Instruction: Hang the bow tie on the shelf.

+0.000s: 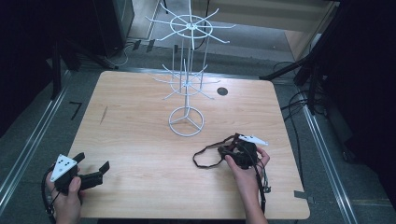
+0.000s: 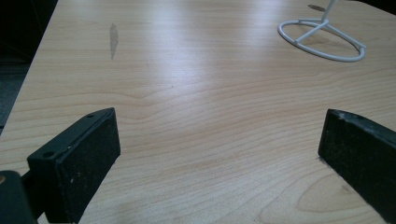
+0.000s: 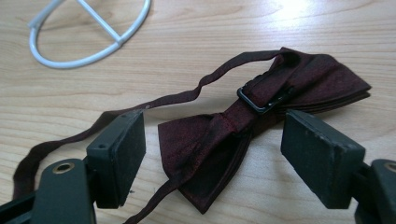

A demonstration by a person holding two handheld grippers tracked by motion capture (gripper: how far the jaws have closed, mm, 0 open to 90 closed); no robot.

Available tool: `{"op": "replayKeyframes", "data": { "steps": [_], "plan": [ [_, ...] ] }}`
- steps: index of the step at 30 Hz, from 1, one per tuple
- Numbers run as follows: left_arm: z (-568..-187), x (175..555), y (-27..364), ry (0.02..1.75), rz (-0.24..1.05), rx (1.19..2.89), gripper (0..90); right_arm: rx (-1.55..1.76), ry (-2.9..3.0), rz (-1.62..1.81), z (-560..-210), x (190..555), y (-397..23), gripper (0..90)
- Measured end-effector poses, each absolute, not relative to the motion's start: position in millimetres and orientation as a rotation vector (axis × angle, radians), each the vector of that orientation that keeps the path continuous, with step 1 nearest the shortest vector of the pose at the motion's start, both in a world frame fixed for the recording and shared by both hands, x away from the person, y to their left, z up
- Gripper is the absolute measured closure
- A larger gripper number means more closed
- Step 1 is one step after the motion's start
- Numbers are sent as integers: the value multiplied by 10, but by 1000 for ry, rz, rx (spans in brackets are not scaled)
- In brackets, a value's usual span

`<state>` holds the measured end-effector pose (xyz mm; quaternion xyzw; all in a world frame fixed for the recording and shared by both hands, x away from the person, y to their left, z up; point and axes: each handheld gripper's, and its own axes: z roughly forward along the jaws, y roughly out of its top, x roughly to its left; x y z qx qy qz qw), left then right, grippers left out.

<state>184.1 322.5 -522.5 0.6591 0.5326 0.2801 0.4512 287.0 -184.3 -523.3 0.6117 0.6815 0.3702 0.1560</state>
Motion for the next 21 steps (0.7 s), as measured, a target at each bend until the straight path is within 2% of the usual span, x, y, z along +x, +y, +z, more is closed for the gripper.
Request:
{"op": "replayKeyframes", "data": {
  "steps": [6, 10, 11, 12, 13, 14, 15, 16, 17, 18, 21],
  "plan": [
    [-5225, 1842, 3225, 1316, 691, 1630, 0, 1735, 1975, 1012, -5282, 2909, -1772, 234],
    [-5224, 1842, 3228, 1316, 686, 1630, 0, 1729, 1991, 941, -5337, 2928, -1730, 280],
    [-5224, 1842, 3228, 1316, 686, 1631, 0, 1703, 1990, 907, -5352, 2925, -1714, 350],
    [-5224, 1842, 3229, 1316, 686, 1631, 0, 1703, 1990, 907, -5352, 2925, -1714, 350],
    [-5224, 1843, 3228, 1316, 685, 1630, 0, 1680, 1986, 873, -5349, 2915, -1699, 436],
    [-5224, 1843, 3229, 1316, 685, 1630, 0, 1680, 1986, 873, -5349, 2915, -1699, 436],
    [-5225, 1844, 3229, 1316, 684, 1630, 0, 1662, 1989, 858, -5349, 2912, -1697, 485],
    [-5225, 1844, 3229, 1316, 684, 1630, 0, 1650, 1992, 849, -5348, 2908, -1697, 545],
    [-5225, 1844, 3230, 1316, 684, 1630, 0, 1639, 1997, 850, -5343, 2903, -1711, 660],
    [-5225, 1844, 3230, 1316, 683, 1630, 0, 1639, 1997, 850, -5343, 2903, -1711, 660],
    [-5224, 1843, 3229, 1315, 684, 1631, 0, 1636, 2012, 862, -5336, 2902, -1747, 776]
  ]
}}
